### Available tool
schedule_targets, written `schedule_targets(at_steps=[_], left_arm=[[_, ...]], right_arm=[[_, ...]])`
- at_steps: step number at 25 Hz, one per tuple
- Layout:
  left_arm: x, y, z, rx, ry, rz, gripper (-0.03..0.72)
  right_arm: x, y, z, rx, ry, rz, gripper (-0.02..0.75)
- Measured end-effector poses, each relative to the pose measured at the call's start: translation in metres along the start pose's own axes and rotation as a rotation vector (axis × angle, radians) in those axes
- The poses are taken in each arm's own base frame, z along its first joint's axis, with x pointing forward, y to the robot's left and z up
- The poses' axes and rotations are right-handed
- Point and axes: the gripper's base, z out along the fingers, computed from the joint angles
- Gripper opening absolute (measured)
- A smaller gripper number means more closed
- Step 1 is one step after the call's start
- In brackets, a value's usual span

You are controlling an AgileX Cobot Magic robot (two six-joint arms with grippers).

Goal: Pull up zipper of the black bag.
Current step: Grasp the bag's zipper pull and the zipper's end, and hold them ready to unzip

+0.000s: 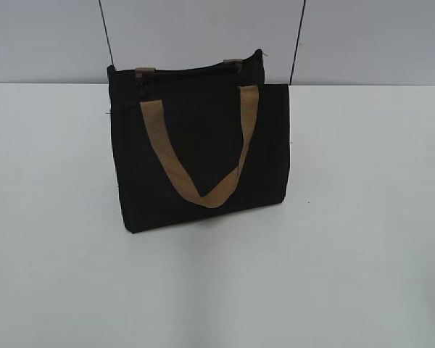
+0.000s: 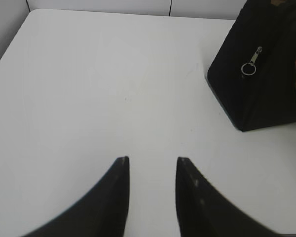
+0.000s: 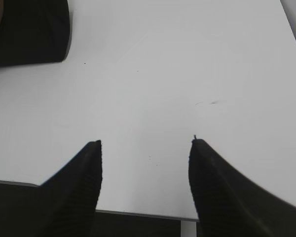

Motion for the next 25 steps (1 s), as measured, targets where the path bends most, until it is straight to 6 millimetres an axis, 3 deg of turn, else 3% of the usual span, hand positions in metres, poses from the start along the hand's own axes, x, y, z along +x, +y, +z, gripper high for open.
schedule_targets(at_steps=[25], left_arm=[[-0.0029,-0.0002,-0.0017,0.001,-0.02,0.0,0.254]], right_arm=[[0.0,0.0,0.0,0.0,0.0,0.0,0.428]])
